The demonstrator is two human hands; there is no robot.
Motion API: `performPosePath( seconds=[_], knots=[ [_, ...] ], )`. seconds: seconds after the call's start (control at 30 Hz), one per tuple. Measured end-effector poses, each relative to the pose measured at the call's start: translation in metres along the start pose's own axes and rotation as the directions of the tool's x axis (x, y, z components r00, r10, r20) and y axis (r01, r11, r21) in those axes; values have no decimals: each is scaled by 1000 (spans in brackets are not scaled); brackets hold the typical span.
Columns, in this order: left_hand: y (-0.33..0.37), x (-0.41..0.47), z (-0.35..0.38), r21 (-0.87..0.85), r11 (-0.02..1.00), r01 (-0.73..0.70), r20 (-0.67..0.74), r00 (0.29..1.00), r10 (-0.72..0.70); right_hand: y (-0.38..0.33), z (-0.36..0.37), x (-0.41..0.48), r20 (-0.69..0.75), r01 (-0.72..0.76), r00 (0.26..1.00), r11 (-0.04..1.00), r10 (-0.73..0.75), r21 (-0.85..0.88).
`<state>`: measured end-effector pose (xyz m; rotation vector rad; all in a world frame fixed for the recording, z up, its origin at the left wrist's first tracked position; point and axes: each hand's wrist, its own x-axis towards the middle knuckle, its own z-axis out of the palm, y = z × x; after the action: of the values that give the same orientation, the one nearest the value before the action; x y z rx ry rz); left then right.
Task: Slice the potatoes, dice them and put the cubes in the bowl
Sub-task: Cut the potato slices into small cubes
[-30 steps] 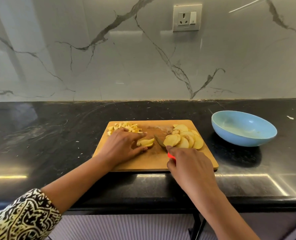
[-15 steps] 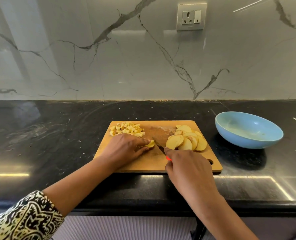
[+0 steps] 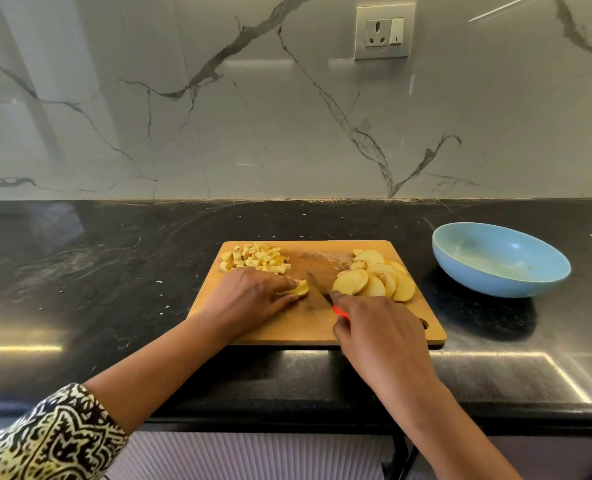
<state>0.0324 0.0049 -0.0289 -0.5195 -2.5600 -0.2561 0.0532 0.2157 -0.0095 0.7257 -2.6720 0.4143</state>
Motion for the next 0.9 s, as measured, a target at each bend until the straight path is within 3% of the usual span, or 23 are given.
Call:
performPosePath(
  seconds=[0.47,0.57,0.7,0.8,0.9],
  knots=[
    [-5,4,3,16,997,-70,46,997,69,3,-13,9,64,77,995,997,-79,21],
    [-3,4,1,0,998,-71,46,996,71,-6,-1,24,133,87,988,996,-83,-29],
    [-1,2,2,12,996,-90,20,996,90,-8,8,12,119,94,989,994,-87,-59],
    [-3,0,3,9,997,-77,14,997,77,1,-2,-10,87,85,993,996,-86,17],
    [-3,-1,1,-44,998,47,23,999,-46,9,-12,-7,116,60,991,997,-66,52]
  ],
)
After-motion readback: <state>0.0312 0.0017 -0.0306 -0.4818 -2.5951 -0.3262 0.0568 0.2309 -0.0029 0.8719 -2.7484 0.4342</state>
